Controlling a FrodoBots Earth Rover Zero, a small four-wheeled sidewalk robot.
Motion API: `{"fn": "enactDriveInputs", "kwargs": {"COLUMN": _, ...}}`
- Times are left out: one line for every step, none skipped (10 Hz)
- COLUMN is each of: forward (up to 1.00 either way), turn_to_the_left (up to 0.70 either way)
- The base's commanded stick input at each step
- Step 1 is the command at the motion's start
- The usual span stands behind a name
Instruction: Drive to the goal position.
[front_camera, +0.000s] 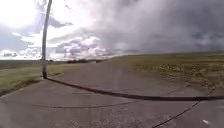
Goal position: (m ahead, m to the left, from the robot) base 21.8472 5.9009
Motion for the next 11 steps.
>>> {"fn": "enactDriveInputs", "kwargs": {"forward": 1.0, "turn_to_the_left": 0.36}}
{"fn": "enactDriveInputs", "kwargs": {"forward": 1.0, "turn_to_the_left": 0.38}}
{"fn": "enactDriveInputs", "kwargs": {"forward": 1.0, "turn_to_the_left": 0.0}}
{"fn": "enactDriveInputs", "kwargs": {"forward": 1.0, "turn_to_the_left": 0.04}}
{"fn": "enactDriveInputs", "kwargs": {"forward": 1.0, "turn_to_the_left": 0.19}}
{"fn": "enactDriveInputs", "kwargs": {"forward": 1.0, "turn_to_the_left": 0.1}}
{"fn": "enactDriveInputs", "kwargs": {"forward": 1.0, "turn_to_the_left": 0.02}}
{"fn": "enactDriveInputs", "kwargs": {"forward": 1.0, "turn_to_the_left": 0.15}}
{"fn": "enactDriveInputs", "kwargs": {"forward": 1.0, "turn_to_the_left": 0.32}}
{"fn": "enactDriveInputs", "kwargs": {"forward": 1.0, "turn_to_the_left": 0.3}}
{"fn": "enactDriveInputs", "kwargs": {"forward": 1.0, "turn_to_the_left": 0.12}}
